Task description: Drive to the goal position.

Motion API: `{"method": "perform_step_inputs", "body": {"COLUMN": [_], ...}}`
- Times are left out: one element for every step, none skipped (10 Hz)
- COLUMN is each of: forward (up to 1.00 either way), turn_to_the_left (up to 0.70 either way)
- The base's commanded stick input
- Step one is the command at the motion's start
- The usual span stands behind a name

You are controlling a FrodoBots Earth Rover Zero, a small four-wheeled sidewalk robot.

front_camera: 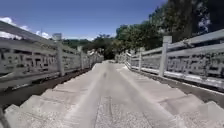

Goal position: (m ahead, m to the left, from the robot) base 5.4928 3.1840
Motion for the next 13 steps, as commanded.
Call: {"method": "perform_step_inputs", "body": {"forward": [0.45, 0.45, 0.45, 0.45, 0.45, 0.45, 0.45, 0.45, 0.45, 0.45, 0.45, 0.45, 0.45], "turn_to_the_left": [0.00, 0.00, 0.00, 0.00, 0.00, 0.00, 0.00, 0.00, 0.00, 0.00, 0.00, 0.00, 0.00]}}
